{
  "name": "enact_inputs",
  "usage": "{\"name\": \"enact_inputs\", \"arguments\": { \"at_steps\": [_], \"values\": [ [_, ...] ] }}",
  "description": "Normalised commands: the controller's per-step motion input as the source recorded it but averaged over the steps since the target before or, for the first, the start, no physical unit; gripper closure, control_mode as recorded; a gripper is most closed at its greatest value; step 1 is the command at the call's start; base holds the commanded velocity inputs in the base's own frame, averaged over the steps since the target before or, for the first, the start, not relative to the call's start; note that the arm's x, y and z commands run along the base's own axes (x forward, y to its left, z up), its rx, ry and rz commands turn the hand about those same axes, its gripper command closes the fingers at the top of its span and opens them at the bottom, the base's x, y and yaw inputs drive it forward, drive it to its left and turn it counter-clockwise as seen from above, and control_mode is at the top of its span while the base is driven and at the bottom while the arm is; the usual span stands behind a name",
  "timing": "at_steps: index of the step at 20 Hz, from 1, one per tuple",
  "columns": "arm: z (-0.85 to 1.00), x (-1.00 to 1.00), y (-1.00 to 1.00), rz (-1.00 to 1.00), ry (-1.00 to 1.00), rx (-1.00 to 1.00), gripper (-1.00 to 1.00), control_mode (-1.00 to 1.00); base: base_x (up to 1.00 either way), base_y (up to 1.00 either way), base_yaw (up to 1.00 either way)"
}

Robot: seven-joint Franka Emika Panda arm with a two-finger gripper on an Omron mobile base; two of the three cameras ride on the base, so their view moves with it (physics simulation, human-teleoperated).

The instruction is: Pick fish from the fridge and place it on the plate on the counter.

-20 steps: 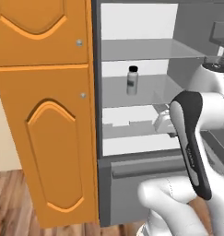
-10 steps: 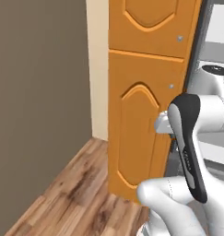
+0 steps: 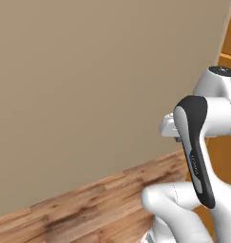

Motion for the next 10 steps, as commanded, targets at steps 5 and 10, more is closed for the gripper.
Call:
{"name": "enact_inputs", "arguments": {
  "at_steps": [5,10],
  "values": [
    [0.0,0.0,0.0,0.0,0.0,0.0,1.0,1.0,-0.19,0.08,1.0],
    [0.0,0.0,0.0,0.0,0.0,0.0,1.0,1.0,-0.11,0.0,1.0]
  ]
}}
